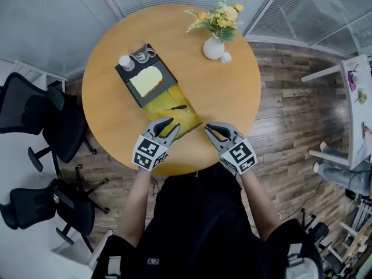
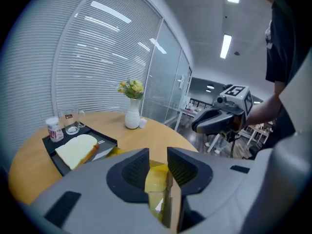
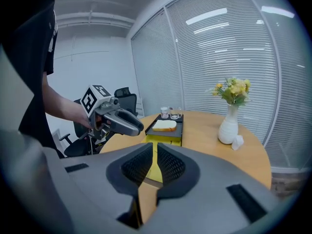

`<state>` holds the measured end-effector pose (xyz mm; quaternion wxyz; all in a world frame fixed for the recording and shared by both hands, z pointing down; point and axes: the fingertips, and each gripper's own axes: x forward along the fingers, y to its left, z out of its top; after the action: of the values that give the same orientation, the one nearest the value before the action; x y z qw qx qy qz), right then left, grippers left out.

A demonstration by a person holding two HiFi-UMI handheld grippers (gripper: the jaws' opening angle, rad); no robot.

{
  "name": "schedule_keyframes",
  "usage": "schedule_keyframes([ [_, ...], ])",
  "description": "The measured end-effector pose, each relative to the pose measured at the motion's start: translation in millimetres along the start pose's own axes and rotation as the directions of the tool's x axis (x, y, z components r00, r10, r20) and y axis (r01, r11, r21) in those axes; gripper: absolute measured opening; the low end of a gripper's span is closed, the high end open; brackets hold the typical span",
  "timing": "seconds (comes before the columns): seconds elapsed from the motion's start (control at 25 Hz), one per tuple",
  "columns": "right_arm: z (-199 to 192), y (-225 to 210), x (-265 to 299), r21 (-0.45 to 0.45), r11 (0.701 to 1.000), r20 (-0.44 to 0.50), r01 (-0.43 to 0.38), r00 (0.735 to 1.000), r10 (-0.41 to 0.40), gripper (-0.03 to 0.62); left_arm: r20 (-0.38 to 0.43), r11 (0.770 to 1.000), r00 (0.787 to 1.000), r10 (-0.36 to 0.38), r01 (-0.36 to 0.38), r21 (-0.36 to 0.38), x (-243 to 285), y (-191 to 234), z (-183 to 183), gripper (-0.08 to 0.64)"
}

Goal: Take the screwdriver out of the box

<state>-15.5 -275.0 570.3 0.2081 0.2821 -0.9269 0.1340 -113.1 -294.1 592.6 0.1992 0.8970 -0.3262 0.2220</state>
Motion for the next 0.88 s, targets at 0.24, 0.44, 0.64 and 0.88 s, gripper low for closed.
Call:
schedule_keyframes([
  [0.24, -7.4, -14.2, 8.7, 0.016, 1.0, -0.012, -0.007, 1.0, 0.008, 0.025, -0.107, 0.999, 0.994, -0.009, 0.014, 0.051, 31.3, 11.1, -16.2, 0.14],
  [0.44, -21.2, -21.2, 12.9, 0.032, 0.999, -0.036, -0.026, 0.999, 0.027, 0.025, -0.214, 0.994, 0.977, -0.002, 0.024, 0.102, 54.5, 21.4, -33.9, 0.14],
  [0.64, -28.5, -20.3, 21.0, 0.045, 0.998, -0.052, -0.047, 0.997, 0.049, 0.025, -0.318, 0.98, 0.948, 0.015, 0.049, 0.193, 76.7, 34.1, -47.7, 0.14],
  [0.88, -38.9, -22.3, 24.7, 0.059, 0.996, -0.071, -0.061, 0.995, 0.065, 0.025, -0.4, 0.97, 0.917, 0.004, 0.093, 0.223, 100.6, 45.0, -64.8, 0.14],
])
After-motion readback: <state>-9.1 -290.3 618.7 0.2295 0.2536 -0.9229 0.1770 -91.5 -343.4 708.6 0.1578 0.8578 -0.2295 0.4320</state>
